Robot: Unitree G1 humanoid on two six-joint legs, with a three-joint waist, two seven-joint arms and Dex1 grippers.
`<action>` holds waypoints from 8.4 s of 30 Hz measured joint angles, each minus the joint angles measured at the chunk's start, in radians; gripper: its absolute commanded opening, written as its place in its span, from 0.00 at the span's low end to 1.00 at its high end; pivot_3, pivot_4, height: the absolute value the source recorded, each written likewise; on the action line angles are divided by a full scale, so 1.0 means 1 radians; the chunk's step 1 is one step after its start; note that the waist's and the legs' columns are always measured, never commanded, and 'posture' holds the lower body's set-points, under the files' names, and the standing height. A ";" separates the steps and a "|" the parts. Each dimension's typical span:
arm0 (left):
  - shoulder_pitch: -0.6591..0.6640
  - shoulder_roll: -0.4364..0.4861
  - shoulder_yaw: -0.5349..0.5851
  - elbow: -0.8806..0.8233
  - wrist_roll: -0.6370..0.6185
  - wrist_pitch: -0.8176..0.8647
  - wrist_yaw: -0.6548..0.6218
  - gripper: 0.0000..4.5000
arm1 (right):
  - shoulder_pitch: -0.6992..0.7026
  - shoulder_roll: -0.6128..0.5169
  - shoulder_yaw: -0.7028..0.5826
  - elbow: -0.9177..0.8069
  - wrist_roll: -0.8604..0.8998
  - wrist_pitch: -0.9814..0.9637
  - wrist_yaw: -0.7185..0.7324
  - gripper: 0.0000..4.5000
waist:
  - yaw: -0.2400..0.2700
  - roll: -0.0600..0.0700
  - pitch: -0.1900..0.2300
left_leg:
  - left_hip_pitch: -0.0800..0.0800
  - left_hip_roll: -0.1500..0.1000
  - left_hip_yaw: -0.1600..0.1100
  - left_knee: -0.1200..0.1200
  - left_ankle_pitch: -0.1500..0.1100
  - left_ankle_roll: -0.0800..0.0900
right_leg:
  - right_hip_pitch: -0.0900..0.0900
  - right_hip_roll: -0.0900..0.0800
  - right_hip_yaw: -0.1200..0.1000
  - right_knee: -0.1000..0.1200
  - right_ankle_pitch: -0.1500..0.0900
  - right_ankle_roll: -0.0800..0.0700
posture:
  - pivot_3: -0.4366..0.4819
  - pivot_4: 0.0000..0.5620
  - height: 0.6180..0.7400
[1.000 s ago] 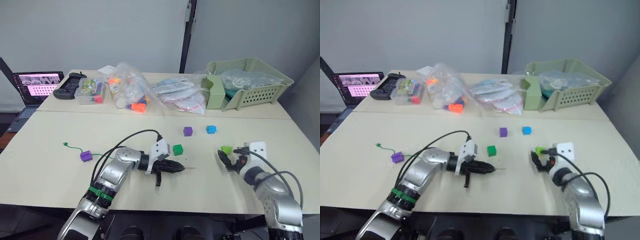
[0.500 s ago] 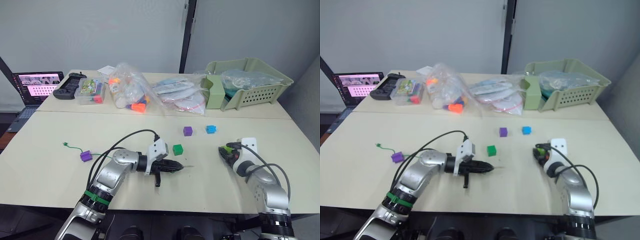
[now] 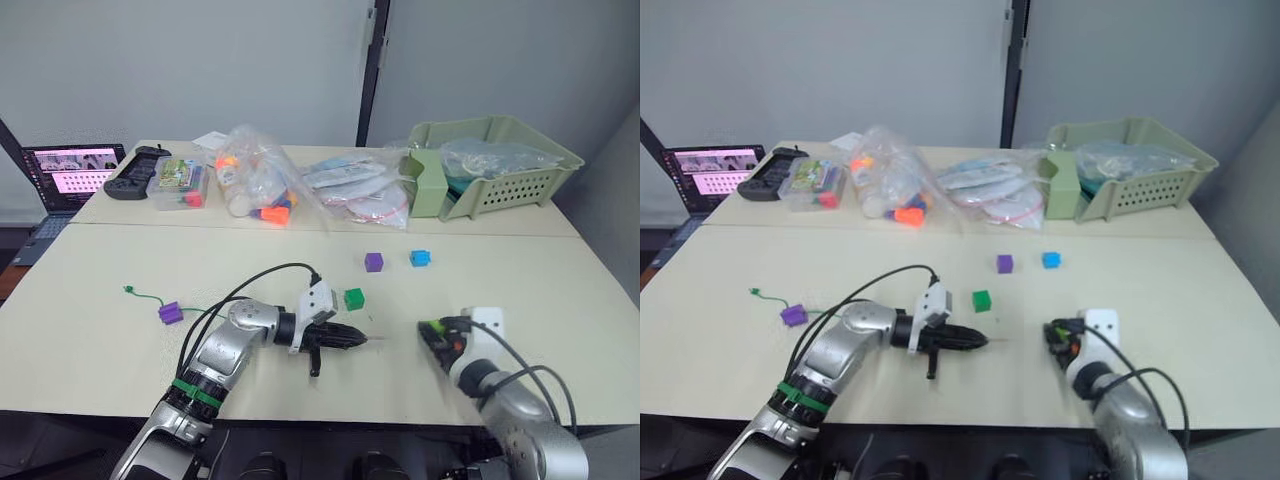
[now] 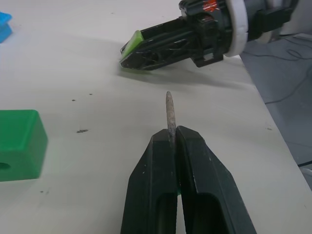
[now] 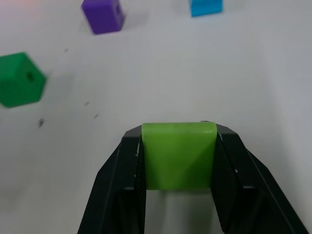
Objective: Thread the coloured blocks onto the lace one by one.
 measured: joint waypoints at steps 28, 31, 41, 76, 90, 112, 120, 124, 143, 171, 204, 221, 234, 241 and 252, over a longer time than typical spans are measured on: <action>0.028 0.011 -0.007 0.017 0.023 -0.035 0.036 0.00 | -0.297 -0.608 -0.098 -0.095 0.413 0.509 0.340 0.99 | -0.003 0.000 0.000 | 0.000 0.000 0.000 -0.002 0.000 0.000 | 0.001 0.002 0.002 -0.003 0.000 0.001 | 0.48 0.27 0.94; 0.036 0.006 -0.004 0.001 0.024 -0.035 0.054 0.00 | -0.399 -0.796 0.144 -0.021 0.299 0.341 0.547 0.99 | -0.002 0.000 0.001 | 0.000 0.000 0.000 -0.001 0.000 0.000 | 0.001 0.001 0.002 -0.005 0.000 0.001 | 0.48 0.27 0.94; 0.053 0.004 -0.002 -0.034 0.036 -0.034 0.095 0.00 | -0.672 -0.861 0.658 0.321 -0.175 -0.180 0.984 0.99 | 0.004 0.000 0.001 | -0.002 -0.001 0.003 0.000 0.000 0.000 | -0.001 0.000 0.004 -0.005 0.000 0.002 | 0.48 0.27 0.94; 0.007 -0.054 -0.065 0.019 0.074 -0.041 0.092 0.00 | -0.695 -0.732 0.658 0.335 -0.381 -0.105 1.085 0.29 | 0.000 0.000 0.001 | 0.000 -0.001 0.003 0.001 0.000 0.000 | 0.000 0.001 0.004 -0.002 0.000 0.002 | 0.48 0.27 0.94; -0.032 -0.122 -0.073 0.126 0.090 -0.114 0.082 0.00 | -0.658 -0.729 0.628 0.284 -0.370 -0.049 1.062 0.29 | 0.002 0.000 0.001 | 0.000 -0.001 0.002 0.001 0.000 0.000 | 0.000 0.000 0.005 -0.002 0.000 0.002 | 0.48 0.27 0.94; -0.094 -0.189 -0.082 0.228 0.130 -0.143 0.082 0.66 | -0.617 -0.730 0.596 0.237 -0.350 0.002 1.022 0.29 | 0.001 0.000 0.001 | 0.000 -0.002 0.002 0.001 0.000 0.000 | 0.000 0.000 0.005 -0.002 0.000 0.002 | 0.48 0.27 0.94; -0.055 -0.077 -0.081 0.150 0.131 -0.143 0.047 0.66 | -0.620 -0.723 0.597 0.243 -0.349 0.002 1.022 0.29 | 0.001 0.000 0.001 | 0.000 -0.002 0.002 0.001 0.000 0.000 | 0.000 0.000 0.005 -0.002 0.000 0.002 | 0.48 0.27 0.94; -0.055 -0.072 -0.081 0.147 0.136 -0.143 0.048 0.66 | -0.624 -0.713 0.598 0.245 -0.349 0.002 1.022 0.29 | 0.001 0.000 0.001 | 0.000 -0.002 0.002 0.001 0.000 0.000 | 0.000 0.000 0.005 -0.002 0.000 0.002 | 0.48 0.27 0.94; -0.064 -0.127 -0.085 0.185 0.156 -0.169 0.043 0.00 | -0.623 -0.713 0.599 0.239 -0.348 0.004 1.021 0.29 | 0.001 0.000 0.001 | 0.000 -0.002 0.002 0.001 0.000 0.000 | 0.000 0.000 0.005 -0.002 0.000 0.002 | 0.48 0.27 0.94; -0.134 -0.164 -0.078 0.229 0.156 -0.143 0.035 1.00 | -0.609 -0.714 0.595 0.216 -0.343 0.025 0.992 0.29 | 0.002 0.000 0.001 | 0.000 -0.002 0.001 0.001 0.000 0.000 | 0.000 0.000 0.005 -0.001 0.000 0.003 | 0.48 0.27 0.94; -0.242 -0.312 -0.159 0.456 0.251 -0.253 0.037 0.81 | -0.147 -0.872 0.068 -0.155 -0.079 0.278 0.809 1.00 | 0.020 -0.001 0.001 | -0.001 -0.004 0.001 0.002 0.000 0.000 | 0.001 0.000 0.006 -0.003 0.000 0.004 | 0.48 0.27 0.94; -0.265 -0.295 -0.158 0.464 0.286 -0.230 0.060 0.30 | -0.283 -0.867 0.258 0.008 -0.112 0.119 0.737 1.00 | 0.014 -0.001 0.001 | -0.001 -0.005 0.001 0.001 0.000 0.000 | 0.001 0.000 0.007 -0.003 0.000 0.005 | 0.48 0.27 0.94; -0.251 -0.290 -0.155 0.433 0.282 -0.217 0.056 0.30 | -0.375 -0.829 0.416 0.138 -0.176 0.019 0.785 0.37 | 0.011 -0.001 0.001 | 0.000 -0.005 0.001 0.002 0.000 0.000 | 0.002 0.000 0.007 -0.003 0.000 0.005 | 0.48 0.27 0.94; -0.247 -0.282 -0.152 0.416 0.274 -0.200 0.050 0.30 | -0.376 -0.822 0.425 0.141 -0.177 0.005 0.790 0.00 | 0.008 -0.001 0.001 | 0.000 -0.004 0.001 0.002 0.000 0.000 | 0.002 0.000 0.007 -0.002 0.000 0.005 | 0.48 0.27 0.94; -0.223 -0.054 -0.088 0.278 0.210 -0.088 -0.071 0.30 | -0.397 -0.823 0.433 0.164 -0.177 -0.003 0.813 0.00 | -0.003 -0.001 0.001 | 0.000 -0.004 0.001 0.001 0.000 0.000 | 0.000 0.000 0.007 -0.001 0.000 0.005 | 0.48 0.27 0.94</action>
